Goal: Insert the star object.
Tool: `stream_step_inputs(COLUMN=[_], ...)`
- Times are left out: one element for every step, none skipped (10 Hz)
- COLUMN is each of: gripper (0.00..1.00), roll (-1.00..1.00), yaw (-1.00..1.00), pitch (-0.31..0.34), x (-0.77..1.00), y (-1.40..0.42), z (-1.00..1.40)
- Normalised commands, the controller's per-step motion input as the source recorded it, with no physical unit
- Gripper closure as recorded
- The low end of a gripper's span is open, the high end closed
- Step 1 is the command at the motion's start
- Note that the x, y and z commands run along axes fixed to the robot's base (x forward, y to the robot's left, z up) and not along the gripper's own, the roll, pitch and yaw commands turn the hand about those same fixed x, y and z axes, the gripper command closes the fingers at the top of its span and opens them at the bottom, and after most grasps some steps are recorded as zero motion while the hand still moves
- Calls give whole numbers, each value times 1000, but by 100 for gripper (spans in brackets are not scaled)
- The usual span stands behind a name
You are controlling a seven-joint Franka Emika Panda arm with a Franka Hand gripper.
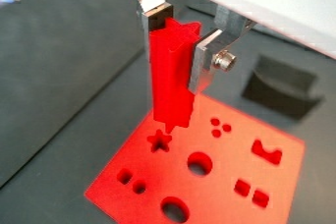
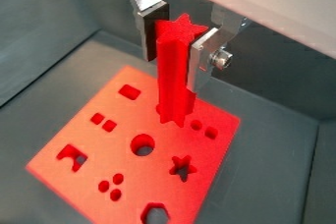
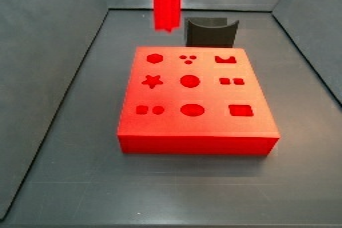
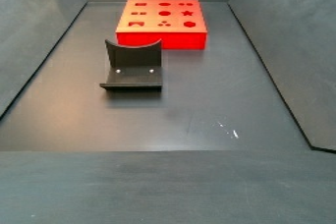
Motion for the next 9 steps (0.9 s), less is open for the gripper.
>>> stream_step_inputs(gripper=[100, 100, 100, 100, 100, 100, 100, 100, 100], roll=[0, 91, 177, 230, 93, 20, 0, -1, 0], yaw=[-769, -706, -626, -554, -500, -366, -251, -140, -40], pitch=[-149, -74, -23, -43, -139, -207, -211, -150, -73], x=[-29, -169, -329, -406, -203, 0, 31, 60, 120], y=[89, 169, 183, 106, 23, 0, 0, 0, 0], z=[-443, -363, -263, -326, -514, -523, -440, -257, -183])
